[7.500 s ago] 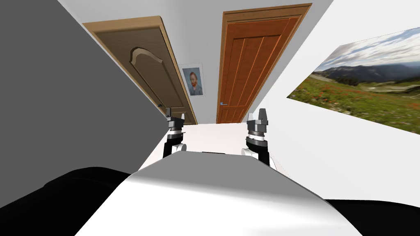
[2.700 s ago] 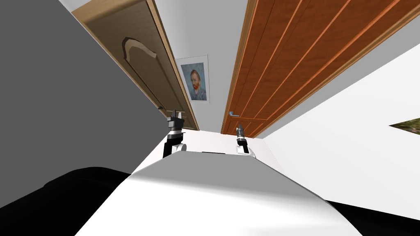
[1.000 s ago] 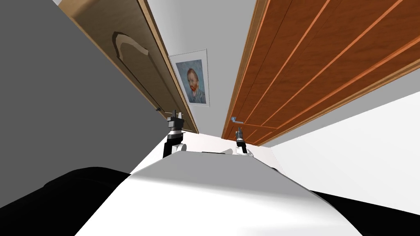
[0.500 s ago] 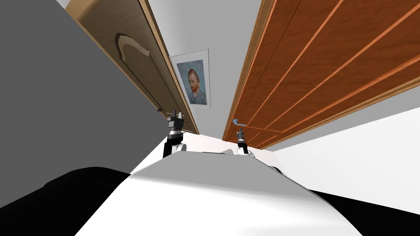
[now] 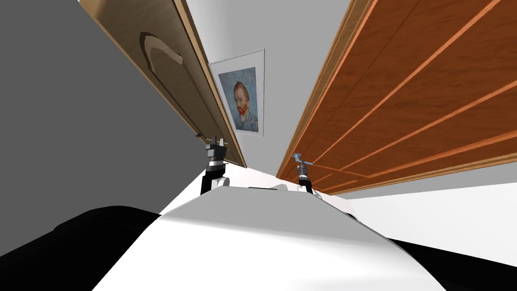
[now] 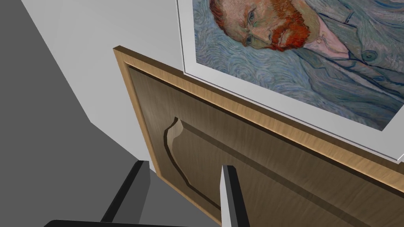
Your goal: Pull the door open
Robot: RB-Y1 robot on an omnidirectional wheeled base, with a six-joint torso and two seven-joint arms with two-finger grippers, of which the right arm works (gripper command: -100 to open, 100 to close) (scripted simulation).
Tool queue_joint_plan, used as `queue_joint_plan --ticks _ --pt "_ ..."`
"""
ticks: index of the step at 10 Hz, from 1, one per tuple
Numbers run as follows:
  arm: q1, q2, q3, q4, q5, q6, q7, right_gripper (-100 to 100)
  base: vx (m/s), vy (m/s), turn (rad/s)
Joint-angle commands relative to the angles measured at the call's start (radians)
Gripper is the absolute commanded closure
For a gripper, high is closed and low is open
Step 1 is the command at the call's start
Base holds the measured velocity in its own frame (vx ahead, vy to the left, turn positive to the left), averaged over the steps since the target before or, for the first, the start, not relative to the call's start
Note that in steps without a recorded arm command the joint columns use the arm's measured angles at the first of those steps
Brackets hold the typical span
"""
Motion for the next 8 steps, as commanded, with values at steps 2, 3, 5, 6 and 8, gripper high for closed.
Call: queue_joint_plan --ticks 2,3,5,6,8 --pt "0.008 -0.039 -0.012 0.028 -0.01 -0.02 -0.033 -100 0.216 -0.004 0.097" --pt "0.011 -0.029 -0.009 0.014 -0.008 -0.012 -0.025 -100 0.094 -0.018 0.019" --pt "0.011 -0.029 -0.009 0.014 -0.008 -0.012 -0.025 100 -0.022 0.004 -0.01" --pt "0.011 -0.029 -0.009 0.014 -0.008 -0.012 -0.025 100 -0.031 0.006 0.006" --pt "0.011 -0.029 -0.009 0.014 -0.008 -0.012 -0.025 100 -0.015 0.003 -0.001"
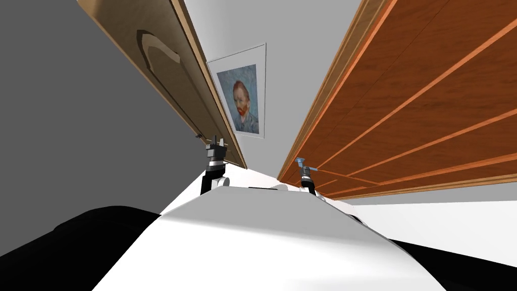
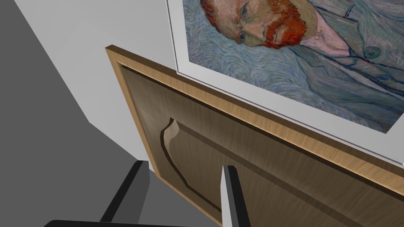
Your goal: Pull the door open
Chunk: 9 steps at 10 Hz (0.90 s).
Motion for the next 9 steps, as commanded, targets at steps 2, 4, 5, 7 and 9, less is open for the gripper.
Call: queue_joint_plan --ticks 2,4,5,7,9 --pt "0.005 -0.002 0.0 -0.004 0.005 0.0 -0.006 100 -0.049 -0.014 0.057" --pt "0.01 -0.004 0.0 -0.01 0.011 0.0 -0.013 100 -0.16 -0.03 0.13" --pt "0.014 -0.006 0.0 -0.014 0.015 0.0 -0.019 100 -0.206 -0.04 0.154" --pt "0.024 -0.011 0.001 -0.023 0.025 -0.001 -0.032 100 -0.208 -0.047 0.173" --pt "0.036 -0.017 0.001 -0.036 0.038 -0.001 -0.049 100 -0.255 -0.065 0.242"
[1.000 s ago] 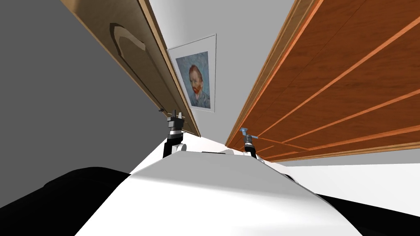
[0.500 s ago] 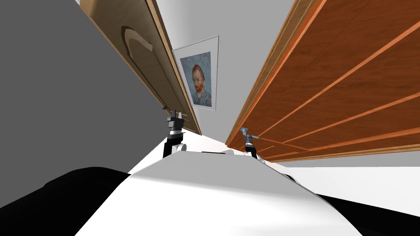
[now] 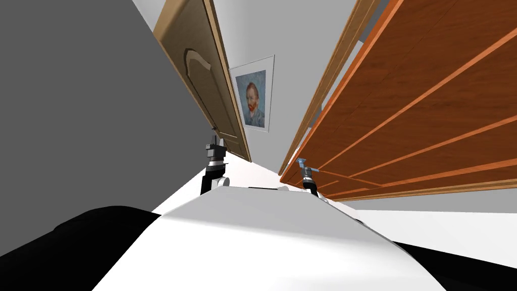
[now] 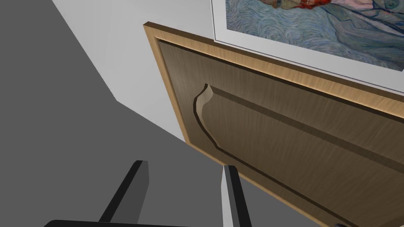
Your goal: Pull the door open
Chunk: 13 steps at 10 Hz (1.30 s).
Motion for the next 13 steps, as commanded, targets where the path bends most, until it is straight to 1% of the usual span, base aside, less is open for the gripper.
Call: queue_joint_plan --ticks 1,2,4,5,10,13 --pt "0.006 -0.001 0.003 -0.006 0.011 -0.003 -0.013 100 -0.236 -0.117 0.245" --pt "0.012 -0.004 0.003 -0.012 0.017 -0.004 -0.021 100 -0.272 -0.095 0.232" --pt "0.018 -0.007 0.003 -0.018 0.024 -0.004 -0.029 100 -0.23 -0.031 0.127" --pt "0.013 -0.004 0.004 -0.011 0.022 -0.006 -0.025 100 -0.096 -0.004 0.026" --pt "0.007 -0.017 0.039 0.008 0.009 -0.019 -0.036 100 -0.201 -0.045 0.14" --pt "0.0 -0.031 0.068 0.023 -0.003 -0.032 -0.044 100 -0.261 -0.088 0.207"
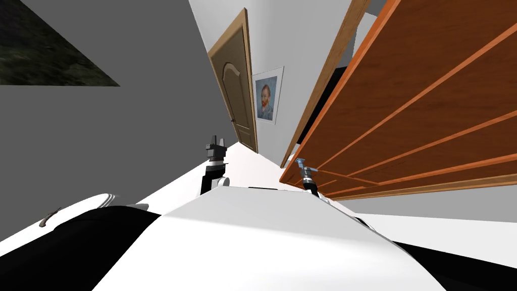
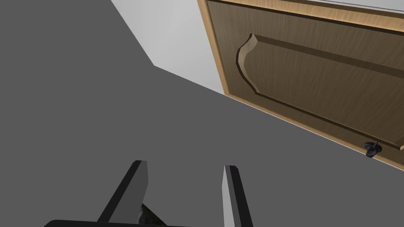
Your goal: Pull the door open
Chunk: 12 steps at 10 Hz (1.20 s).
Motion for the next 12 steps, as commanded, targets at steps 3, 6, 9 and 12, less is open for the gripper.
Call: queue_joint_plan --ticks 3,6,9,12 --pt "-0.002 -0.005 0.015 0.002 -0.006 -0.005 -0.004 100 -0.203 -0.034 0.103" --pt "0.019 -0.025 0.049 -0.003 0.017 -0.032 -0.043 100 -0.209 -0.034 0.088" --pt "0.042 -0.051 0.086 -0.011 0.043 -0.066 -0.088 100 -0.275 -0.063 0.097" --pt "0.069 -0.066 0.108 -0.01 0.06 -0.1 -0.115 100 -0.18 -0.031 0.082"
